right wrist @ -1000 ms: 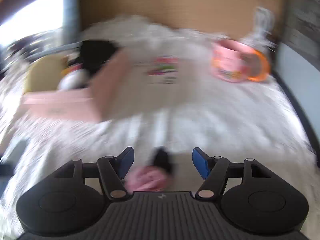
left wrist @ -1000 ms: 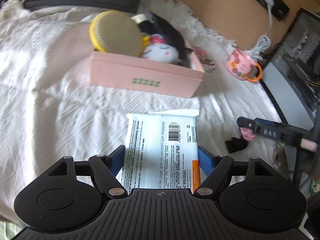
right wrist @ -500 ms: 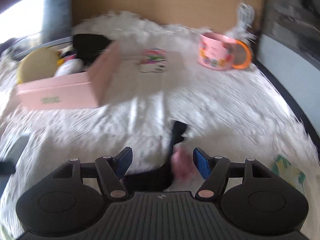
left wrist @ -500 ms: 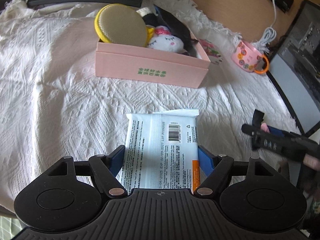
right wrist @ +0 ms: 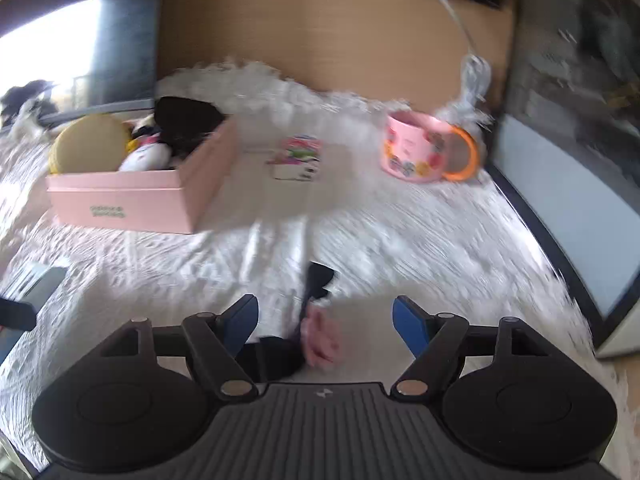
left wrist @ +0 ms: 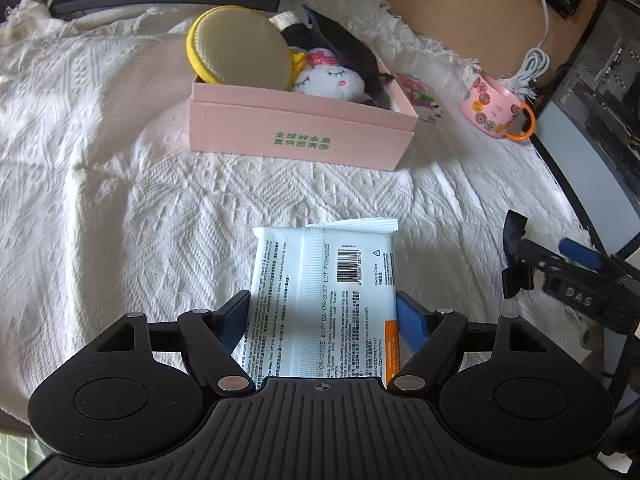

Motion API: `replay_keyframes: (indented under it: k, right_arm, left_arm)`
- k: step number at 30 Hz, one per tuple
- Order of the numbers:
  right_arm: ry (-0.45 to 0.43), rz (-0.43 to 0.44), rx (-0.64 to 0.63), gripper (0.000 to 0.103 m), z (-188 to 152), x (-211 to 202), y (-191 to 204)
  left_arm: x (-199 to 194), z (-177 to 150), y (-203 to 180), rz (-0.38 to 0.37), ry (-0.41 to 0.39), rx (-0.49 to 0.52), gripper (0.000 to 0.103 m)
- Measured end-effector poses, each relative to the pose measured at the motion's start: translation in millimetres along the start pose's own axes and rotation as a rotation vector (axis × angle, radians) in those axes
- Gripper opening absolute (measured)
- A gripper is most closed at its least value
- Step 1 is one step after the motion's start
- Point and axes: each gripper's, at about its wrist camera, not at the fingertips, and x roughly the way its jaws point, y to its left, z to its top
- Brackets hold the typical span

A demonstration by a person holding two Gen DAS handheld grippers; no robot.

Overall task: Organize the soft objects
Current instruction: 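Carry the white packet with the left tool while the right tool carries the rose clip toward the box, then drop the white packet into the pink box with the left tool while the right tool drops the clip in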

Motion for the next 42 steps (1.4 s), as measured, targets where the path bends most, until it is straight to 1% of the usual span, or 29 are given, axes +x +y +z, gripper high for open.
replay_keyframes:
  k: [3,6,8,9,10,11,12,13,15,17,19,20,21,22,23,26,28,30,32,34,37,39,40,42]
  right_arm:
    - [0.026,0.001,0.058,0.075,1,2,-14]
    - [0.037,0.034,0.051,0.075,2,10,-11]
    - [0.073,0.140,-0.008,0.075,7,18,2]
    - [0.100,0.218,-0.038,0.074,9,18,10]
    - [0.066,0.281,-0.088,0.071,10,7,18]
    - [0.034,0.346,-0.130,0.071,11,-5,22]
    - [0.009,0.385,-0.146,0.071,11,-15,23]
    - [-0.023,0.381,-0.142,0.071,9,-26,21]
    - [-0.057,0.299,-0.131,0.071,4,-33,18]
    - [-0.043,0.205,-0.068,0.071,-2,-25,11]
    - [0.001,0.132,0.022,0.071,-3,-6,3]
    - [0.012,0.115,0.058,0.064,-4,3,0]
    - [0.031,0.103,0.084,0.048,-4,11,-2]
    - [0.050,0.099,0.091,0.040,-5,17,-4]
    - [0.073,0.093,0.085,0.027,-7,23,-4]
    - [0.112,0.092,0.030,0.025,-7,24,3]
    - [0.102,0.098,-0.011,0.025,-4,10,8]
    - [0.073,0.118,-0.046,0.025,5,-6,12]
    - [0.034,0.132,-0.081,0.025,20,-21,20]
    - [-0.014,0.134,-0.098,0.025,33,-37,26]
    - [-0.062,0.127,-0.094,0.025,49,-51,34]
    - [-0.079,0.120,-0.086,0.025,57,-54,39]
    - [-0.082,0.114,-0.084,0.025,60,-55,43]
    - [-0.088,0.101,-0.099,0.025,64,-55,52]
  left_arm:
    - [1,-1,2,0.001,0.004,-0.013,0.081]
    - [4,0,2,-0.003,0.013,-0.015,0.081]
    - [5,1,0,-0.002,0.015,-0.011,0.081]
    - [4,1,-1,-0.002,0.013,-0.008,0.081]
    - [3,2,-1,-0.001,0.010,-0.006,0.081]
    - [2,1,-1,0.000,0.006,-0.006,0.081]
    - [1,1,-1,0.001,0.004,-0.008,0.081]
    - [1,1,0,0.001,0.003,-0.010,0.081]
    - [1,-1,1,0.004,0.006,-0.015,0.081]
    - [1,-2,0,0.005,0.012,-0.011,0.081]
    - [0,-2,-2,0.004,0.013,0.005,0.081]
    - [-1,-1,-3,0.003,0.013,0.016,0.081]
    - [-2,-1,-3,0.002,0.015,0.025,0.081]
    - [-3,0,-3,0.000,0.017,0.035,0.081]
    - [-5,1,-3,-0.002,0.020,0.048,0.081]
    - [-11,3,-3,-0.013,0.020,0.090,0.081]
    - [-18,7,-5,-0.024,0.009,0.129,0.081]
    - [-25,16,-6,-0.040,-0.019,0.163,0.081]
    - [-30,34,-6,-0.056,-0.058,0.188,0.081]
    - [-32,60,-7,-0.057,-0.115,0.222,0.081]
    - [-28,113,-9,-0.055,-0.242,0.261,0.081]
    - [-15,148,-8,-0.065,-0.303,0.247,0.082]
    - [-3,164,-7,-0.064,-0.309,0.237,0.082]
    - [28,192,-4,-0.046,-0.267,0.232,0.082]
